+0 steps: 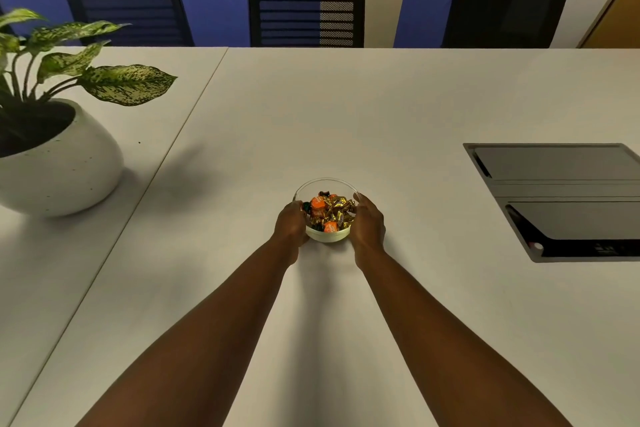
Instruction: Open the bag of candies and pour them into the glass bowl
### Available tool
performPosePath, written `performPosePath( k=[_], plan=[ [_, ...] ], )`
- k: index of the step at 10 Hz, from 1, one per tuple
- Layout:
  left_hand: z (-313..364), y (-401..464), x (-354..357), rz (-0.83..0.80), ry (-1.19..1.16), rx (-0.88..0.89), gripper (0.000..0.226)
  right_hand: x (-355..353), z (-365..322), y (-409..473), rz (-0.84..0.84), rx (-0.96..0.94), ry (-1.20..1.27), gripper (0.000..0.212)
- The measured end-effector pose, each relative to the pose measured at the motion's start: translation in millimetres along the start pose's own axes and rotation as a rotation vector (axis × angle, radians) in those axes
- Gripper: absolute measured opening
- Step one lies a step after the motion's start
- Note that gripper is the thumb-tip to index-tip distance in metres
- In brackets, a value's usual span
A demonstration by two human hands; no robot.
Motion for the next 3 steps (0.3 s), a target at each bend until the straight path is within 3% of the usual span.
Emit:
performPosePath(
  k=[3],
  plan=[
    [-1.8,9.5,-7.0,0.017,0.088,0.048,0.032,-7.6,-2.0,-0.3,0.001,0.022,-0.117,0.039]
  ],
)
Point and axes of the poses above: each hand's wrist, its own y-axis towards the middle knuckle, its own x-axis out of the palm, z = x × y, the point moved 9 cm from there along y, towards the middle knuckle, and after that the axes turned 10 degrees about x, right-handed, at the moved point
